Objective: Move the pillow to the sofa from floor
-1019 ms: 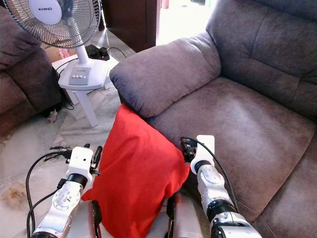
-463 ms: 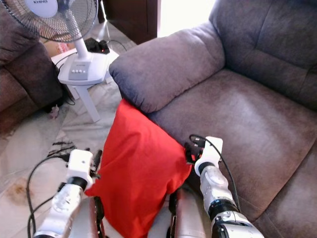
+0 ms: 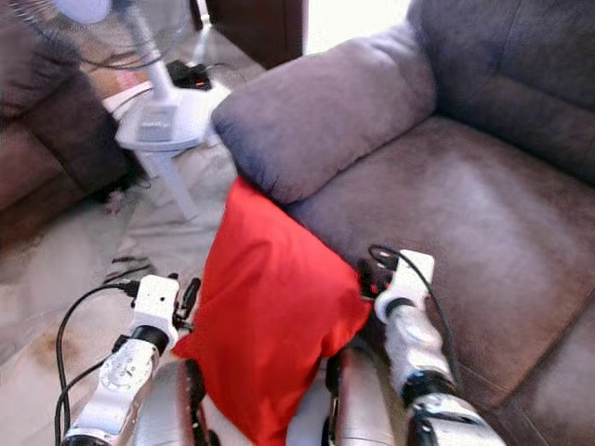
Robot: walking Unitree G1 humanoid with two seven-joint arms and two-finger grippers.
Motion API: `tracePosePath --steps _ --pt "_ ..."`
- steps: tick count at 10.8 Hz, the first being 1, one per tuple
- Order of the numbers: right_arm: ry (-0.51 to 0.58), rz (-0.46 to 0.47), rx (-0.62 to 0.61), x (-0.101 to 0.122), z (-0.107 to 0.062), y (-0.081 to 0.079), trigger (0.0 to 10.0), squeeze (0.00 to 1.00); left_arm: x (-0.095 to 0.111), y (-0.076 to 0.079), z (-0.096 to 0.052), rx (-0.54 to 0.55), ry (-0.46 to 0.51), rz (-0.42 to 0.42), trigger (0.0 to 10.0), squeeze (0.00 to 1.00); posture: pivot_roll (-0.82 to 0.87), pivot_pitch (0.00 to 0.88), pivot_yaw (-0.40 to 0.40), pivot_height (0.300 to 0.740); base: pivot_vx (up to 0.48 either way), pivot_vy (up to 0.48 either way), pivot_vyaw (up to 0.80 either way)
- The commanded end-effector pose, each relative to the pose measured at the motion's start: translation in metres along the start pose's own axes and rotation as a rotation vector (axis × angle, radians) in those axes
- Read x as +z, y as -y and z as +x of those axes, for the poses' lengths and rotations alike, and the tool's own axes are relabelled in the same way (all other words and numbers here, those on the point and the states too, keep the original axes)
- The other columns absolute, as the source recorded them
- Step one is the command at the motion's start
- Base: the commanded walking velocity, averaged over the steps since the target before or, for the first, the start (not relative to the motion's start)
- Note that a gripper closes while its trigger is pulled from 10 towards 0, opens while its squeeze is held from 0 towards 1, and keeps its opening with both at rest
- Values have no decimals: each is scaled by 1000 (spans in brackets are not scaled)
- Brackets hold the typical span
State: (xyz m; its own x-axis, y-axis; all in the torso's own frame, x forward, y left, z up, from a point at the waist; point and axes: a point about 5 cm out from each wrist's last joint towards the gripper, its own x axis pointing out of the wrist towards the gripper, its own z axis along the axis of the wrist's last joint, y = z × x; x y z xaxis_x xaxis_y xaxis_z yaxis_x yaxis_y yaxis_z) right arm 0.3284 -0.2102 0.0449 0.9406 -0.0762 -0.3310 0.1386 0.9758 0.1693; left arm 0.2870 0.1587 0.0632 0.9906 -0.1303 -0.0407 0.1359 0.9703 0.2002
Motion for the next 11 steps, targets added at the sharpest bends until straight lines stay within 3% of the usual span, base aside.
tracePosePath --steps 1,4,11 --pt "-73 15 -82 -16 -7 22 10000 0 -1 -3 -2 -3 -11 -3 10000 0 52 236 51 553 0 0 0" --pt "17 -52 -72 0 -8 32 10000 0 2 -3 0 -23 -3 3 10000 0 54 230 65 553 0 0 0" --pt "182 52 102 24 -6 15 10000 0 5 -1 2 -56 5 -9 10000 0 56 226 77 553 0 0 0"
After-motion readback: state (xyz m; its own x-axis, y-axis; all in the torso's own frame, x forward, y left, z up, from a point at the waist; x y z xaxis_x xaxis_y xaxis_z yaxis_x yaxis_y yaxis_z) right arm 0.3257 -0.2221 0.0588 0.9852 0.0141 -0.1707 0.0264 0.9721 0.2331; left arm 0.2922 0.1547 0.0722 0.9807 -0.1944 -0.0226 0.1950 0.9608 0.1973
